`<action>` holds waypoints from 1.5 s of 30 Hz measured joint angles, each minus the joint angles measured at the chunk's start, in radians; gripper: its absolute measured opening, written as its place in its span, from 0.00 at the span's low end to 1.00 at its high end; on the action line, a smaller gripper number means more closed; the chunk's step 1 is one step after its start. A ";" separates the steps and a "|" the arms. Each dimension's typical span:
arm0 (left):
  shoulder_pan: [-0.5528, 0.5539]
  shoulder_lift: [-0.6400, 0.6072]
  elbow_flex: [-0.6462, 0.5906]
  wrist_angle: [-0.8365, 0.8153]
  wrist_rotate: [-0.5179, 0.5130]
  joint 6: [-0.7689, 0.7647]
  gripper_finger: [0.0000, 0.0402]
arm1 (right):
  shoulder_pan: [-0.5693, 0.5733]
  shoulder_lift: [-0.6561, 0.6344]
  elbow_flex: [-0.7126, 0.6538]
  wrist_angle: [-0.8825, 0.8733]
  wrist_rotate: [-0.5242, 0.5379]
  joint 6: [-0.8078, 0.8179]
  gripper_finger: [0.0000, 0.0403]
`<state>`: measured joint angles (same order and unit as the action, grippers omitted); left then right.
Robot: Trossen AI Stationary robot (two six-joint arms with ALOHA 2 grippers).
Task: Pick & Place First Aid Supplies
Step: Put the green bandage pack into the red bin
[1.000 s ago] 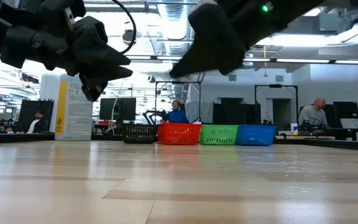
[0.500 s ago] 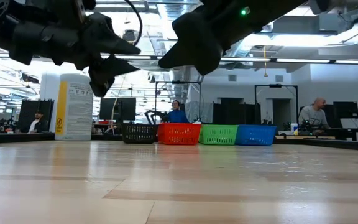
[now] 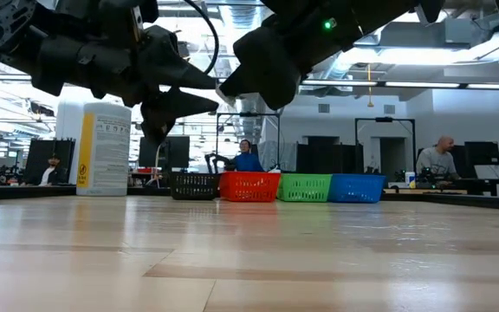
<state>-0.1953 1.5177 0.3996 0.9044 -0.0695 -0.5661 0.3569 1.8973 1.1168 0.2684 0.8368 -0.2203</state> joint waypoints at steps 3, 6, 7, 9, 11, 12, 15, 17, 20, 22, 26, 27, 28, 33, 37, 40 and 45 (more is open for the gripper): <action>-0.001 -0.003 0.000 0.002 0.001 0.004 0.34 | 0.000 0.000 0.000 -0.005 -0.002 0.000 0.00; -0.002 -0.003 0.000 0.003 0.028 0.004 0.34 | 0.001 0.000 0.001 -0.025 -0.006 0.001 0.00; -0.003 -0.003 0.000 0.002 0.036 0.004 0.34 | 0.002 0.000 0.001 -0.029 -0.006 0.002 0.00; -0.004 -0.003 0.000 0.003 0.042 0.003 0.34 | 0.002 0.000 0.000 -0.031 -0.009 0.002 0.00; -0.007 -0.003 0.000 0.004 0.042 0.013 0.34 | 0.002 -0.001 0.001 -0.029 -0.024 0.002 0.00; -0.007 -0.003 0.000 0.005 0.042 0.024 0.34 | 0.002 -0.001 0.000 -0.025 -0.027 0.002 0.00; -0.006 -0.003 0.000 0.006 0.039 0.046 0.34 | 0.002 -0.001 0.001 -0.003 -0.027 0.001 0.00; -0.006 -0.003 0.000 0.006 0.036 0.056 0.34 | 0.002 -0.001 0.001 0.018 -0.027 0.000 0.00; -0.006 -0.003 0.000 0.004 0.027 0.060 0.34 | 0.002 -0.002 0.001 0.028 -0.026 0.000 0.00; -0.005 -0.003 0.000 0.003 0.025 0.078 0.34 | 0.002 -0.001 0.001 0.028 -0.026 0.000 0.00; -0.005 -0.004 0.000 0.002 0.025 0.115 0.32 | 0.002 -0.002 0.001 0.029 -0.026 0.000 0.00; -0.005 -0.004 0.000 0.002 0.025 0.117 0.31 | 0.003 -0.002 0.001 0.029 -0.026 0.001 0.00; -0.005 -0.004 0.000 0.002 0.025 0.117 0.29 | 0.007 -0.002 0.001 0.032 -0.025 0.000 0.00; -0.005 -0.004 0.000 0.001 0.025 0.143 0.14 | 0.015 -0.002 0.001 0.036 -0.024 0.001 0.00; -0.005 -0.004 0.000 -0.006 0.024 0.166 0.02 | 0.017 -0.002 0.001 0.044 -0.025 0.000 0.02; -0.004 -0.005 0.000 -0.028 0.003 0.171 0.02 | 0.024 -0.002 0.001 0.042 -0.024 -0.023 0.08; 0.016 -0.005 0.000 -0.086 -0.041 0.195 0.02 | 0.054 -0.002 0.001 0.031 0.059 -0.067 0.25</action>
<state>-0.1792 1.5131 0.3992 0.8180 -0.1103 -0.3708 0.4113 1.8957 1.1175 0.2991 0.8958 -0.2873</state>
